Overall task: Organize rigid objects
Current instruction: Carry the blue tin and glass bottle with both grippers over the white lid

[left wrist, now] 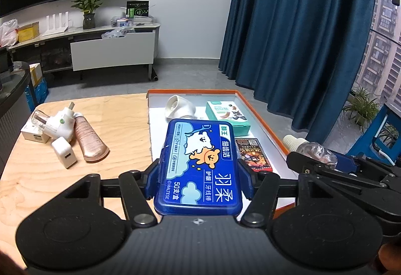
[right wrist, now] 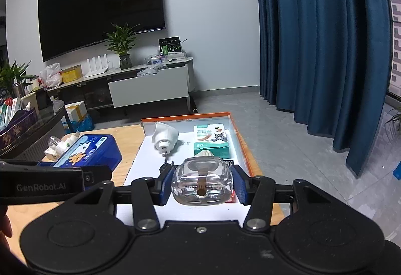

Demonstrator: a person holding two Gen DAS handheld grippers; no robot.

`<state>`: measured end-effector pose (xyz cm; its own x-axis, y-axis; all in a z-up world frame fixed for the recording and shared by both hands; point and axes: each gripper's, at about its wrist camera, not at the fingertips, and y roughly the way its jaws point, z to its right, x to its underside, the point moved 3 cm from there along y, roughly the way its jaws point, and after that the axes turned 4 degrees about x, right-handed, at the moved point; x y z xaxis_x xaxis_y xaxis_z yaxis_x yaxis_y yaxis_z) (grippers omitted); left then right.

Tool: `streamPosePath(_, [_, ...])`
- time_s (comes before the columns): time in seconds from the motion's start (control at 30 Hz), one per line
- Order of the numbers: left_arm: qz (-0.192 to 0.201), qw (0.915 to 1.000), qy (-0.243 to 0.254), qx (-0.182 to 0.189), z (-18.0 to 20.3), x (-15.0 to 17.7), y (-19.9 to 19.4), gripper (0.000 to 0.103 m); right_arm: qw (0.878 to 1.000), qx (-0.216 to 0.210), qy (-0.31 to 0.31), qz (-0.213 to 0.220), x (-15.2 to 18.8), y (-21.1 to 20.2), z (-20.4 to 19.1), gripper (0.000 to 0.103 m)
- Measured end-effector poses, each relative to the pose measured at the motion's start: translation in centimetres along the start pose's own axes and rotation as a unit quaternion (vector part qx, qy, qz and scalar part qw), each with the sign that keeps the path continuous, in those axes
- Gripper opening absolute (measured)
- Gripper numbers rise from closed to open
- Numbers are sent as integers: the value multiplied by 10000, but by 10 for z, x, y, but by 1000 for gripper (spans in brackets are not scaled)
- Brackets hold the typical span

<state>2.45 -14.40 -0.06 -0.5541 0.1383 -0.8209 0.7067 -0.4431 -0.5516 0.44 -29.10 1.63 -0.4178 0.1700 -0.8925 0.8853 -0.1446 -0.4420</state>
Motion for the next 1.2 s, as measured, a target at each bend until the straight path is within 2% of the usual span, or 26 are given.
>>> streamPosePath(1.2, [137,9997,-166,-93,-4,-3,-6,62,10000,-36,-27,57,-3,-4,-2,60])
